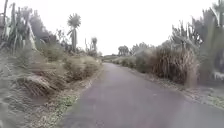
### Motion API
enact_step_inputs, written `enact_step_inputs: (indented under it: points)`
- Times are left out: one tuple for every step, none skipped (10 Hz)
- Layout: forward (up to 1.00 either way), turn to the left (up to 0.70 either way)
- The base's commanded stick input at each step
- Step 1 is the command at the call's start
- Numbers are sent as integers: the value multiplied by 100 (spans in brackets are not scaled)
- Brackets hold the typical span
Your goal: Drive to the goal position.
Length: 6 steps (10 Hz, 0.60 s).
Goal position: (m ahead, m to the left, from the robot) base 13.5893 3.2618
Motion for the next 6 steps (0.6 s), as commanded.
enact_step_inputs:
  points:
    - [100,0]
    - [100,0]
    - [100,0]
    - [100,0]
    - [100,0]
    - [100,0]
